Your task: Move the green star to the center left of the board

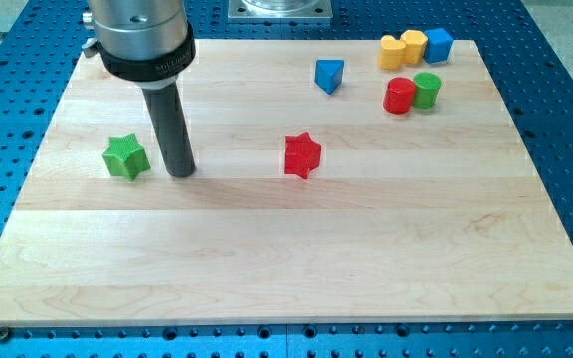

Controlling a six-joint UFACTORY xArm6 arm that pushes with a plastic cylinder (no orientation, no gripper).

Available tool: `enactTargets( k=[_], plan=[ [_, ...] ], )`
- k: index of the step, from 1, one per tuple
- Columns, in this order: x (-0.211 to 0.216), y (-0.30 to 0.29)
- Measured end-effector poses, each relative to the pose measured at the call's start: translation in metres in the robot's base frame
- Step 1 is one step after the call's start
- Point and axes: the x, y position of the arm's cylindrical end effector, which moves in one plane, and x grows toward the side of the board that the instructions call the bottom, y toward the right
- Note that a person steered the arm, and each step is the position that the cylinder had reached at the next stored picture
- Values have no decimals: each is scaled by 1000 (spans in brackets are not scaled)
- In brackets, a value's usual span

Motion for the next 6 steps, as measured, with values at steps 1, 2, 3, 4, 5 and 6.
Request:
enactTargets(
  k=[1, 2, 3, 4, 5, 6],
  plan=[
    [0, -29],
    [-5, -47],
    [-11, -65],
    [-11, -98],
    [-11, -72],
    [-29, -9]
  ],
)
